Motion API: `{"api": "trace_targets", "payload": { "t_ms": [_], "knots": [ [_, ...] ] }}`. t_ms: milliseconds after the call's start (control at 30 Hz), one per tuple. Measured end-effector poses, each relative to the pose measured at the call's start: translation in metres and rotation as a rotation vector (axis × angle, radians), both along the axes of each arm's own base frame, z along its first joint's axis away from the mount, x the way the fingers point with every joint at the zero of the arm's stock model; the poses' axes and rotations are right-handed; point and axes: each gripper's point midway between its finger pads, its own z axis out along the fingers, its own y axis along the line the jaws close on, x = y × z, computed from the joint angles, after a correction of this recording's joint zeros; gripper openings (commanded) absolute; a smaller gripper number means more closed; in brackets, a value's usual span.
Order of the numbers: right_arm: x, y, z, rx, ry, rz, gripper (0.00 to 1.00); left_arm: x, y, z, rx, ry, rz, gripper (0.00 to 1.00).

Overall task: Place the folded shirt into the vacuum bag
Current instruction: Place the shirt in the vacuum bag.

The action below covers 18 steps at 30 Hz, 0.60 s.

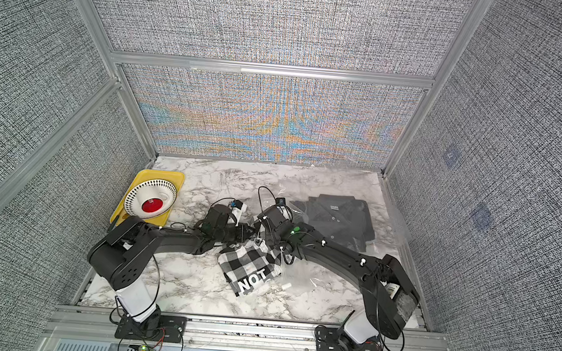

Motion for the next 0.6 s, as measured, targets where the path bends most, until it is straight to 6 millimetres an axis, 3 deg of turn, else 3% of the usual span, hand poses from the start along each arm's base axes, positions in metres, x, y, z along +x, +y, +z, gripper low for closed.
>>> {"api": "trace_targets", "payload": {
  "t_ms": [167,300,367,467,533,600],
  "knots": [
    [0.012,-0.003,0.006,0.02,-0.003,-0.028,0.0,0.005,-0.003,0.052,-0.031,-0.084,-0.016,0.0],
    [0.022,0.005,0.016,0.054,-0.018,-0.025,0.0,0.01,-0.006,0.074,-0.015,-0.128,-0.03,0.01],
    [0.023,0.012,0.017,0.076,-0.015,-0.006,0.0,0.019,-0.004,0.065,0.03,-0.121,-0.02,0.13],
    [0.023,0.02,0.01,0.076,0.001,0.012,0.0,0.028,0.006,0.033,0.132,-0.064,0.018,0.57],
    [0.021,0.022,0.004,0.061,0.013,0.017,0.0,0.024,0.02,0.017,0.194,-0.017,0.056,0.8],
    [0.02,0.02,0.003,0.046,0.01,0.005,0.0,0.015,0.034,0.017,0.226,-0.007,0.086,0.93]
  ]
}}
